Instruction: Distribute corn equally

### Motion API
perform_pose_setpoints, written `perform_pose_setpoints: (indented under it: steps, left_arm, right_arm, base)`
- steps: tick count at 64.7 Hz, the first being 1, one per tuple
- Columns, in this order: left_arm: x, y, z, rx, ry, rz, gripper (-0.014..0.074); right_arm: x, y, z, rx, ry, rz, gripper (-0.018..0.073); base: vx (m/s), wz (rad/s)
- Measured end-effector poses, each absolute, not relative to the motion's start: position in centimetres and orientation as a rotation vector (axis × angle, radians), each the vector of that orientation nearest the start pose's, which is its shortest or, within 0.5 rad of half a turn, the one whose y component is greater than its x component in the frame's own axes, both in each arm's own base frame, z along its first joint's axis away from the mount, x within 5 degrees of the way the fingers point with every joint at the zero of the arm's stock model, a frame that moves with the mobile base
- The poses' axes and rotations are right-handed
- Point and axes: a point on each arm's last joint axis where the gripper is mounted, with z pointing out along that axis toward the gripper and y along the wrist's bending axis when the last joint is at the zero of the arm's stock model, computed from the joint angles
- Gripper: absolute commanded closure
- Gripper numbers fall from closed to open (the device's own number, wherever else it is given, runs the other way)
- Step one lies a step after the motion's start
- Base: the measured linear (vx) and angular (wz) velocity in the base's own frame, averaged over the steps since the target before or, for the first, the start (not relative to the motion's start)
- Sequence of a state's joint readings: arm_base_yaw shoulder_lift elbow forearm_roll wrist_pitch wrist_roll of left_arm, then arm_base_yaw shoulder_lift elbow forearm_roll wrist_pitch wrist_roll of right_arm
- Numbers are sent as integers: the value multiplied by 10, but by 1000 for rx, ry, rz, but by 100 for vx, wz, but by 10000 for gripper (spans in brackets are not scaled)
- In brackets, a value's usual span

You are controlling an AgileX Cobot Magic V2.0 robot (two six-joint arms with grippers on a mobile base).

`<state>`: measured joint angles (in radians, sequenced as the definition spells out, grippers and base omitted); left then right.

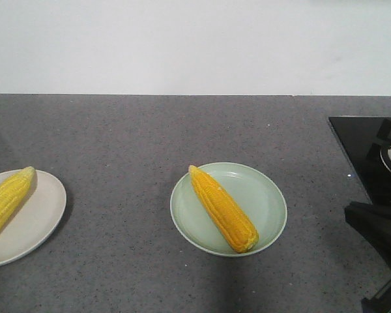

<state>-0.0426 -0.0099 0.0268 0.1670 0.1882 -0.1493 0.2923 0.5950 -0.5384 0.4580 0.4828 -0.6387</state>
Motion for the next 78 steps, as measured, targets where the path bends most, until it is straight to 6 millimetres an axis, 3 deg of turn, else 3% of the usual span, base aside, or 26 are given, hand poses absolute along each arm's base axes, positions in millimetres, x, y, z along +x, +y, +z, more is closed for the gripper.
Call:
perform_pose_setpoints:
  steps: [78]
  left_arm:
    - [57, 0, 191, 31, 1645, 1, 603]
  right_arm:
    - [109, 52, 307, -638, 1873, 246, 564]
  base:
    - [0, 0]
